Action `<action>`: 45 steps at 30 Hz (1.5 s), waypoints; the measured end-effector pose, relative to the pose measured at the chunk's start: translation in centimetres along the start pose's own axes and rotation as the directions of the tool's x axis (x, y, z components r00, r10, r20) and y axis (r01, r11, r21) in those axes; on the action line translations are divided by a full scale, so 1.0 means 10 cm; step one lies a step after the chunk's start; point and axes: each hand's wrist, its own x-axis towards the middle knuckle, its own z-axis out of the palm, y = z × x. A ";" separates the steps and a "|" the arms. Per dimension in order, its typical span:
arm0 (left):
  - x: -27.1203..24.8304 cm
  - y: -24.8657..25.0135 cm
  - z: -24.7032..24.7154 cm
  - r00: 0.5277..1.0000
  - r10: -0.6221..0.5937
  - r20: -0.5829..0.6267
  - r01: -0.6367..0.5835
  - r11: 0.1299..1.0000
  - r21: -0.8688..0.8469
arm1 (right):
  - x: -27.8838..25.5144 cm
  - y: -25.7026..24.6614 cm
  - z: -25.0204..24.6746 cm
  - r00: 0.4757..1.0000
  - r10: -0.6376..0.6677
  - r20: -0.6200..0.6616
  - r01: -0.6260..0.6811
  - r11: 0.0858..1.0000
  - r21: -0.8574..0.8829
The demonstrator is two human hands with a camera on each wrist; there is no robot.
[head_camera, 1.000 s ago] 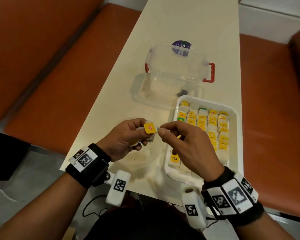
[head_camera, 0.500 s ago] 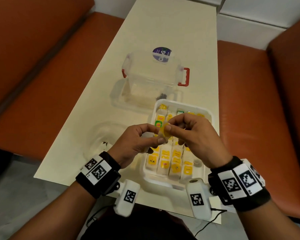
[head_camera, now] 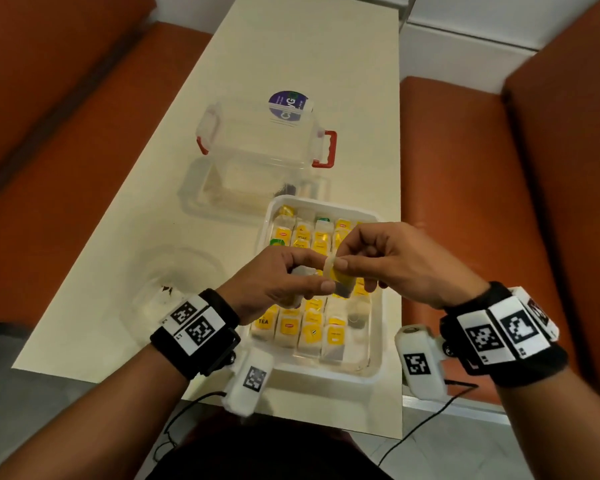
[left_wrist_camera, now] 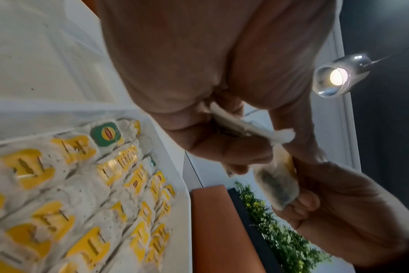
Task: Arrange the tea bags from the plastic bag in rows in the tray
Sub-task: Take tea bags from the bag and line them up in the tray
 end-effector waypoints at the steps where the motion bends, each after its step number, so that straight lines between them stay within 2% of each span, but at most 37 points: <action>1: 0.04 -0.01 0.05 1.000 -0.009 0.030 0.008 1.000 0.027 | -0.01 0.03 -0.02 1.000 0.005 -0.005 -0.005 1.000 -0.008; 3: 0.11 -0.05 0.16 0.998 -0.031 0.062 0.027 0.997 0.074 | -0.02 0.11 -0.06 0.999 0.011 -0.034 -0.011 1.000 -0.007; 8: 0.20 -0.13 0.35 0.998 -0.056 -0.004 0.057 0.994 0.088 | -0.07 0.31 -0.14 0.995 0.032 -0.094 -0.035 0.999 -0.031; 19: 0.24 -0.27 0.49 0.994 -0.092 -0.056 0.101 0.980 0.172 | -0.14 0.57 -0.22 0.996 0.080 -0.034 -0.082 0.994 -0.070; 24: 0.19 -0.36 0.42 0.983 -0.134 -0.126 0.154 0.975 0.158 | -0.16 0.62 -0.21 0.995 0.100 -0.016 -0.101 0.992 -0.069; 29: 0.08 -0.40 0.31 0.971 -0.148 -0.186 0.175 0.975 0.138 | -0.11 0.78 -0.10 0.987 0.157 -0.018 -0.156 0.950 -0.270; 33: -0.04 -0.38 0.26 0.965 -0.173 -0.196 0.184 0.982 0.039 | -0.08 0.95 0.07 0.975 0.222 0.008 -0.200 0.895 -0.398; 42: -0.17 -0.45 0.17 0.957 -0.198 -0.214 0.200 0.980 -0.010 | -0.01 1.15 0.36 0.946 0.309 0.101 -0.215 0.827 -0.520; 45: -0.19 -0.44 0.17 0.956 -0.204 -0.212 0.207 0.978 -0.006 | 0.04 1.15 0.39 0.944 0.320 0.082 -0.219 0.791 -0.571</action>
